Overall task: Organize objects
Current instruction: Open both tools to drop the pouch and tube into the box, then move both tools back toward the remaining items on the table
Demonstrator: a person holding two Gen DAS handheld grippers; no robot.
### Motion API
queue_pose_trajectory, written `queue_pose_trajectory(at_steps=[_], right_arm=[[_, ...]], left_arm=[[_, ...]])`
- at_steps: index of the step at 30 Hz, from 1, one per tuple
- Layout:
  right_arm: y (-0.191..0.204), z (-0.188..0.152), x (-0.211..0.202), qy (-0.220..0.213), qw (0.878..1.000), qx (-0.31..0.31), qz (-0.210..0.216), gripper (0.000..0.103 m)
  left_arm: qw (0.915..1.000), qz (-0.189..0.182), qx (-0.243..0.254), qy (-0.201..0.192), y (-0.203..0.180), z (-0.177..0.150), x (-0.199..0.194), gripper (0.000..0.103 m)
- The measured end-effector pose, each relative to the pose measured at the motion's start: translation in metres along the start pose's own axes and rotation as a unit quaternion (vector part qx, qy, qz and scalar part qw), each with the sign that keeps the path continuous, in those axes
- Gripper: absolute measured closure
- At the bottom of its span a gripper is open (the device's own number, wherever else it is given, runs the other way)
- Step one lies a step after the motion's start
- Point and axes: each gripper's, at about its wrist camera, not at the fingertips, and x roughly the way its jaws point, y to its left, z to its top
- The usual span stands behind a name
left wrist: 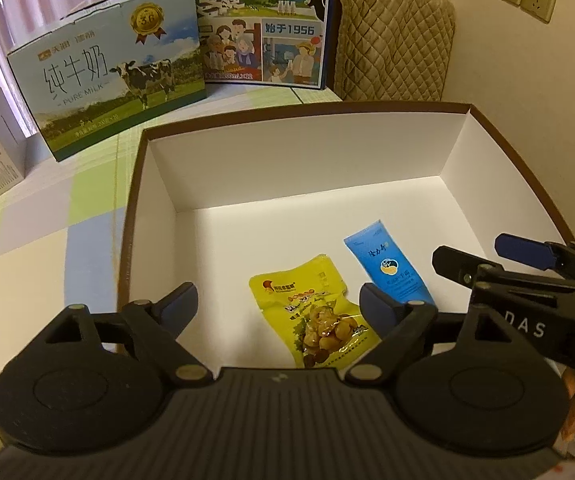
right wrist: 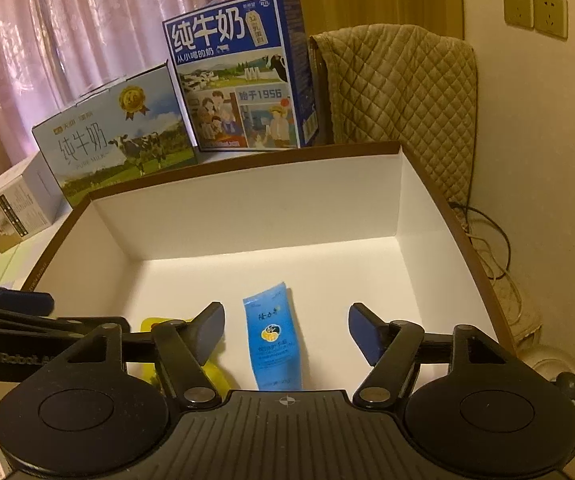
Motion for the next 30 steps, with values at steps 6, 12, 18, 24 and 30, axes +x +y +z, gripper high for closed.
queue_pose_trajectory(at_steps=[6,12,18,24,30], right_arm=[[-0.001,-0.002,-0.007,-0.001,1.000,-0.001,-0.003,0.037],[0.002,-0.002,-0.026,-0.009,1.000,-0.001,0.005,0.037],[0.017,0.002,-0.050,-0.023,0.999,-0.008,0.020,0.037],[0.037,0.000,-0.079,-0.034,0.998,-0.016,0.050,0.036],[0.059,-0.020,-0.111,-0.037,0.996,-0.038,0.077,0.035]], left_arm=[[1.0000,0.003,0.003,-0.007,0.006,-0.004,-0.016,0.017],[0.9998,0.006,0.003,-0.021,0.014,-0.011,-0.042,0.016],[0.9993,0.010,0.003,-0.037,0.024,-0.022,-0.076,0.016],[0.9983,0.018,-0.010,-0.054,0.041,-0.040,-0.115,0.015],[0.9966,0.023,-0.030,-0.073,0.064,-0.066,-0.155,0.015]])
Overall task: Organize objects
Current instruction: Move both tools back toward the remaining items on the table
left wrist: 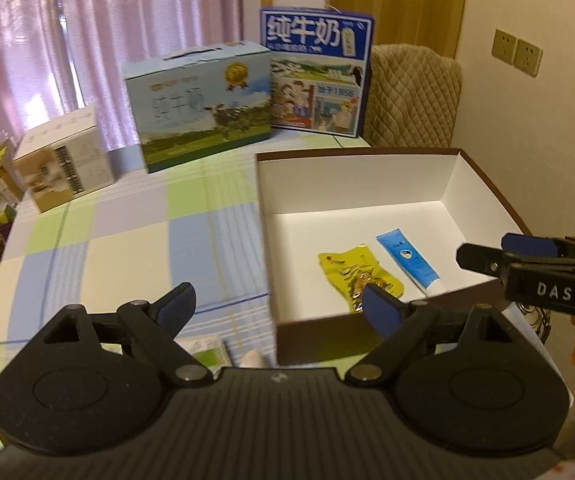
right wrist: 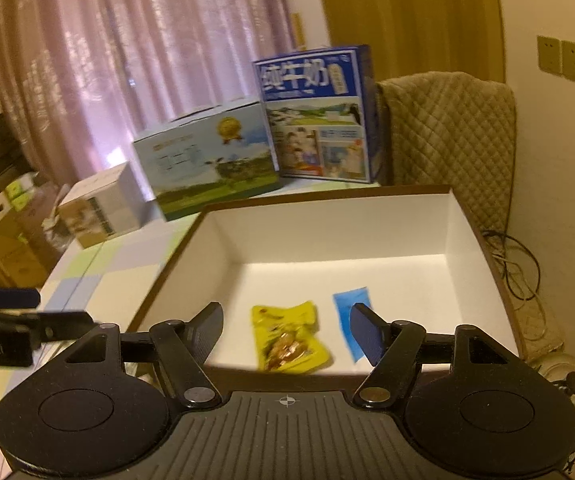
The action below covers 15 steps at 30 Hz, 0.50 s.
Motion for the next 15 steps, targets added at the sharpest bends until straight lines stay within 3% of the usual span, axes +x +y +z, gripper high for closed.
queue_pose_trajectory(at_steps=[8,15], right_arm=[[0.033,-0.028,-0.024,0.009,0.999,-0.012,0.050,0.033],[0.060,-0.054,-0.021,0.035,0.994,-0.039,0.092,0.032]], left_arm=[[0.9995,0.016,-0.025,-0.013,0.038,-0.037,-0.047,0.013],[0.9981,0.033,-0.052,-0.006,0.066,-0.073,-0.066,0.013]])
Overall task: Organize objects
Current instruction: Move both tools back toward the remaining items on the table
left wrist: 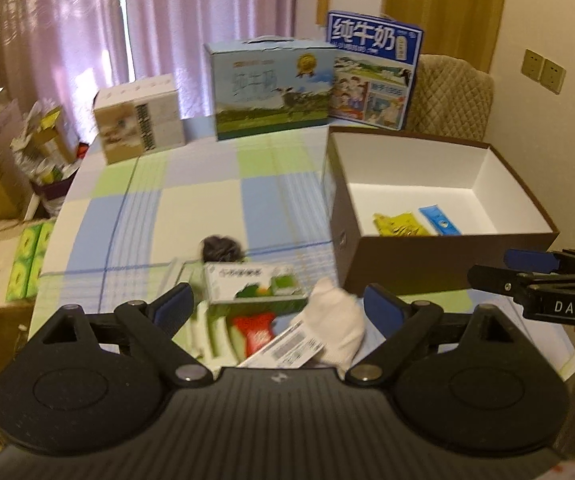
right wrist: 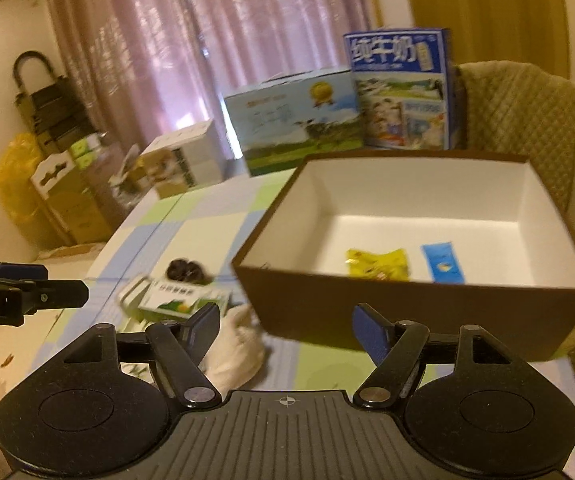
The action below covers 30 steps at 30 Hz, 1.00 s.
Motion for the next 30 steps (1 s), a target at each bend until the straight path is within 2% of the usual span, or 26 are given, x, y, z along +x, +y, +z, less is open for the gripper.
queue_pose_trajectory(at_steps=[10,17,24,30], right_arm=[[0.020,-0.028,0.023,0.044,0.998,-0.024,0.041,0.032],[0.023,-0.043,0.038,0.067,0.997,-0.034,0.036,0.032],[0.016,-0.051,0.050,0.087,0.995,-0.030,0.022,0.032],[0.007,-0.055,0.058,0.097,0.995,-0.022,0.008,0.032]], left_arm=[[0.9986,0.021,-0.040,0.025,0.030,-0.042,0.001,0.013],[0.9977,0.020,-0.049,0.042,0.037,-0.066,0.011,0.013],[0.9978,0.015,-0.039,0.052,0.038,-0.080,0.027,0.013],[0.9984,0.011,0.005,0.056,0.029,-0.088,0.049,0.013]])
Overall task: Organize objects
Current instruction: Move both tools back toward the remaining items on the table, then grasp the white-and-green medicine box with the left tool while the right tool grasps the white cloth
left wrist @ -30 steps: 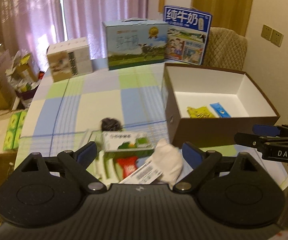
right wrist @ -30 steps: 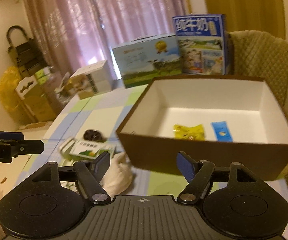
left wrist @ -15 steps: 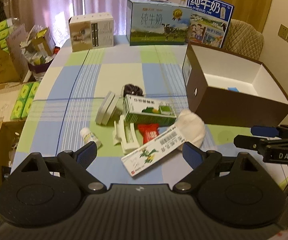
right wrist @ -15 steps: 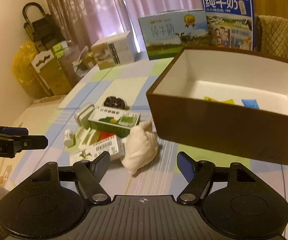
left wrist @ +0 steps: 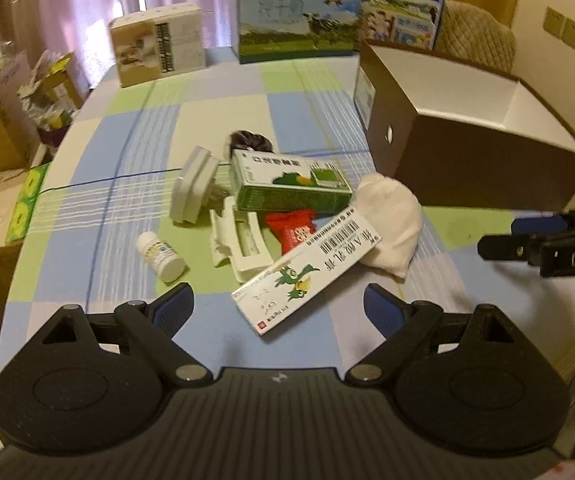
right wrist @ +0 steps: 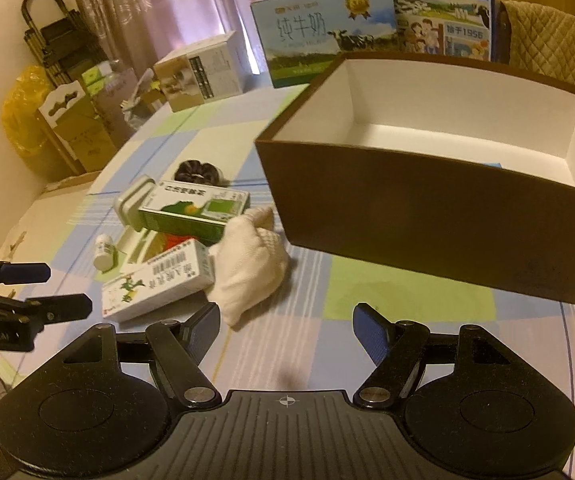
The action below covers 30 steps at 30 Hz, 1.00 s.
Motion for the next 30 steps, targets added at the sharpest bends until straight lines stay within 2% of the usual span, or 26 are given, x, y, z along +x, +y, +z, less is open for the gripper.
queue_pose_trajectory(at_steps=[8,19,22,25,27,30], right_arm=[[-0.014,0.000,0.013,0.012,1.000,0.012,-0.024,0.032],[-0.022,0.000,0.021,0.025,0.999,0.019,-0.029,0.032],[-0.021,0.000,0.023,0.028,0.999,0.017,-0.027,0.032],[-0.021,0.000,0.023,0.030,0.999,0.016,-0.028,0.032],[-0.021,0.000,0.023,0.031,0.999,0.017,-0.027,0.032],[-0.021,0.000,0.023,0.031,0.999,0.016,-0.028,0.032]], left_arm=[[0.9978,-0.008,0.065,0.008,-0.011,0.000,0.044,0.013],[0.9955,-0.009,0.093,0.015,-0.015,-0.001,0.080,0.020],[0.9953,-0.018,0.093,0.022,-0.018,-0.006,0.077,0.034],[0.9948,-0.041,0.079,0.048,-0.020,-0.011,0.077,0.056],[0.9938,-0.052,0.077,0.061,-0.024,-0.015,0.076,0.058],[0.9936,-0.054,0.080,0.058,-0.029,-0.015,0.075,0.058]])
